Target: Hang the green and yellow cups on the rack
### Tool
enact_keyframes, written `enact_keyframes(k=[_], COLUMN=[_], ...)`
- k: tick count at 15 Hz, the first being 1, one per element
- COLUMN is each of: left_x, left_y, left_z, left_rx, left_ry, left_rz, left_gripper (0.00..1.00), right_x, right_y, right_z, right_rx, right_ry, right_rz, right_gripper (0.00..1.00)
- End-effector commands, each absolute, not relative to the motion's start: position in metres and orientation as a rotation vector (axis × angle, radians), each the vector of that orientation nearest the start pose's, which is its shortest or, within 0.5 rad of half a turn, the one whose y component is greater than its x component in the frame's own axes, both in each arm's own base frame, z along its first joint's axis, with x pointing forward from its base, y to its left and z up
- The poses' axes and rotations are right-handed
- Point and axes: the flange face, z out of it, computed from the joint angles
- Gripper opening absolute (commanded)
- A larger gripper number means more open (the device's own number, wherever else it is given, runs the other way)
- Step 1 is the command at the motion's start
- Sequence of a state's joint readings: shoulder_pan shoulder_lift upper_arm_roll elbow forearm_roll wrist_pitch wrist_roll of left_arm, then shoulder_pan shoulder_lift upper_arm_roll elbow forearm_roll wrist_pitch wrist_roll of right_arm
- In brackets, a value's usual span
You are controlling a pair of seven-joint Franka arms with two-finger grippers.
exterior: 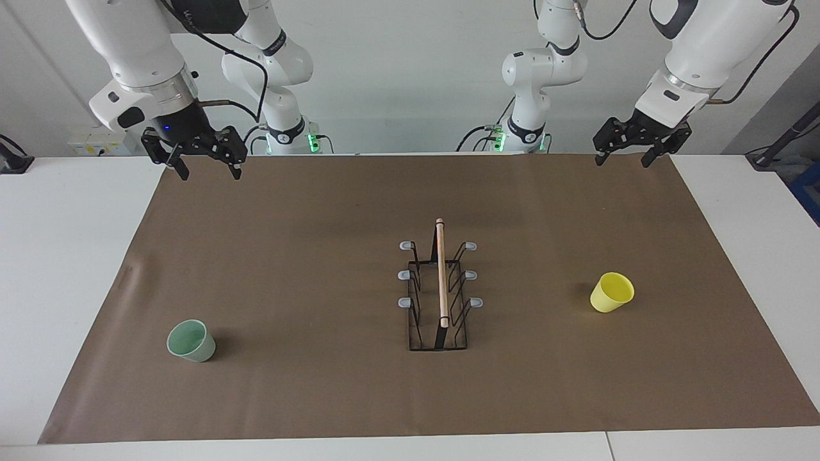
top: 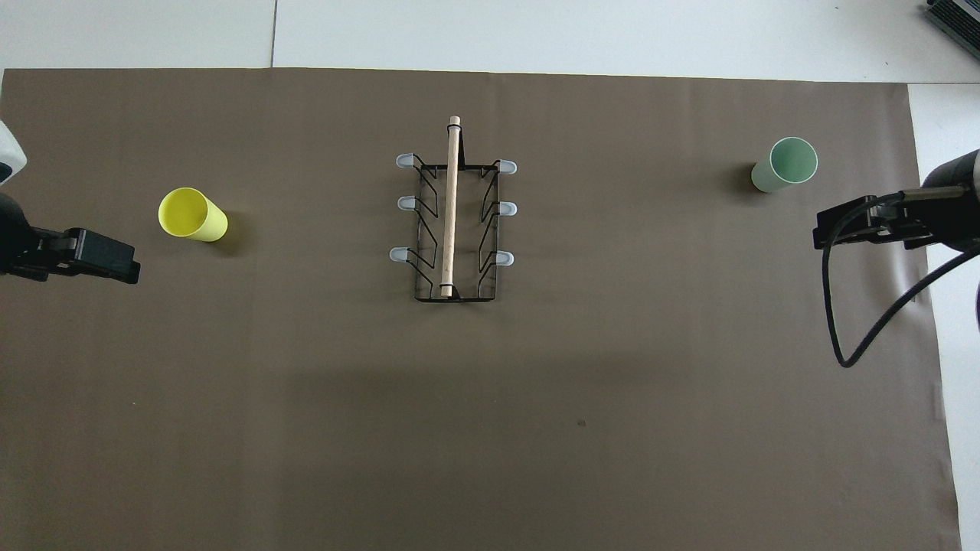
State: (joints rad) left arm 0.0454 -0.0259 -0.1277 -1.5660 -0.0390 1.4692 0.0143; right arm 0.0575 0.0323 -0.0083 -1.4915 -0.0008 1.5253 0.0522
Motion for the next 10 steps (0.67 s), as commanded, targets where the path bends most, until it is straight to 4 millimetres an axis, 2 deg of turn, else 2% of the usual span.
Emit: enact_keyframes(k=[1, 2, 4, 6, 8, 9, 10], left_x=[0.523, 0.523, 0.523, 0.527, 0.526, 0.527, 0.526], left_y=[-0.048, -0.048, -0.048, -0.044, -0.042, -0.042, -0.042], left_z=[0.634, 0.634, 0.634, 0.637, 0.632, 0.631, 0.632], left_rx=[-3.150, -3.150, -3.150, -3.148, -3.145, -3.145, -3.145], left_ry=[0.135, 0.135, 0.135, 0.127, 0.138, 0.141, 0.141], left_rz=[0.123, 0.123, 0.123, 0.074, 0.086, 0.081, 0.083], left_gripper=[1.00, 1.00, 1.00, 1.00, 1.00, 1.00, 1.00], right_x=[0.556, 0.556, 0.559, 0.568, 0.580, 0.584, 0.587], right_y=[0.020, 0.017, 0.007, 0.011, 0.019, 0.036, 0.043], right_z=[0.647, 0.646, 0.639, 0.622, 0.601, 0.597, 0.595], right_rx=[-3.141, -3.133, -3.134, -3.153, -3.219, -3.259, -3.283], right_ry=[-0.275, -0.365, -0.356, -0.374, -0.439, -0.526, -0.628], right_rz=[-0.009, -0.006, 0.016, 0.066, 0.134, 0.124, 0.116], right_gripper=[1.00, 1.00, 1.00, 1.00, 1.00, 1.00, 1.00])
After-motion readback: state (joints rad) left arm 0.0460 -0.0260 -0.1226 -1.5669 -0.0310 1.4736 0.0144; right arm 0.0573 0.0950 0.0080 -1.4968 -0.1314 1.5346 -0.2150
